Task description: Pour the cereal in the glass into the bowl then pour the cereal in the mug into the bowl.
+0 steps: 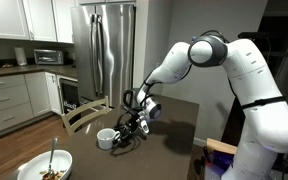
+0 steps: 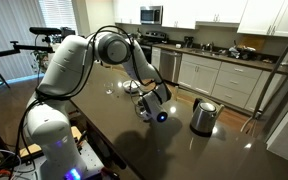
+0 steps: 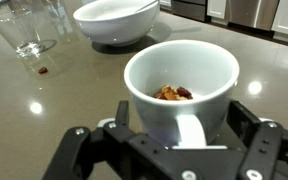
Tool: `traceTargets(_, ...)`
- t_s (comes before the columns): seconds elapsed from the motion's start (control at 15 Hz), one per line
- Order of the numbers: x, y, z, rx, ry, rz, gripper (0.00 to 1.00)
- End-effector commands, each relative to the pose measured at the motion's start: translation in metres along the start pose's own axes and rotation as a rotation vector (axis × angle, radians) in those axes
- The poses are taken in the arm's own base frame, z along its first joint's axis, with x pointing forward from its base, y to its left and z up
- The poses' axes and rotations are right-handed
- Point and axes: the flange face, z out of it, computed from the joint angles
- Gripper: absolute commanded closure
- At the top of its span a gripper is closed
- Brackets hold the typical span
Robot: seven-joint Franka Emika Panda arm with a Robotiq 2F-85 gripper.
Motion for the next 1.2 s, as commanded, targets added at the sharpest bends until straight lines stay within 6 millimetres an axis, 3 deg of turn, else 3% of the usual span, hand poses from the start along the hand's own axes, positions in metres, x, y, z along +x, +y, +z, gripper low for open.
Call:
traceTargets(0.0,-0.003,-0.003,-0.006,0.006,-0.009,-0.010,0.03)
traceTargets(0.47,-0.004,-0.007,-0.022,0.020,0.013,-0.012,0.00)
traceTargets(0.53,-0.004,-0.008,-0.024,0.018,0.014,-0.013,0.04)
traceTargets(0.6,-0.004,-0.008,-0.025,0.019,0.017,-0.014,0.26)
traceTargets(0.73,-0.004,-0.008,-0.028,0.020,0.022,-0.016,0.31)
traceTargets(1.13,-0.008,-0.010,-0.031,0.023,0.026,-0.022,0.68)
